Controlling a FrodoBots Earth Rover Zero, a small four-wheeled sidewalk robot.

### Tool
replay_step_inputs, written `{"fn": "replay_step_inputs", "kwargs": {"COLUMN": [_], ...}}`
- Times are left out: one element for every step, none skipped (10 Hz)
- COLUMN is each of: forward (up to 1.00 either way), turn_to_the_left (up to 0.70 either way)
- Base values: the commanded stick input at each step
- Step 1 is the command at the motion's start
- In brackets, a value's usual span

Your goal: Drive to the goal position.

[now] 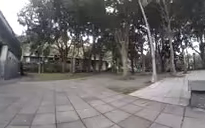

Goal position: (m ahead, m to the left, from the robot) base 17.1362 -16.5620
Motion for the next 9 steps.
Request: {"fn": "replay_step_inputs", "kwargs": {"forward": [0.00, 0.00, 0.00, 0.00, 0.00, 0.00, 0.00, 0.27, 0.70], "turn_to_the_left": [-0.70, -0.70, -0.70, -0.70, -0.70, -0.70, -0.70, -0.43, 0.00]}}
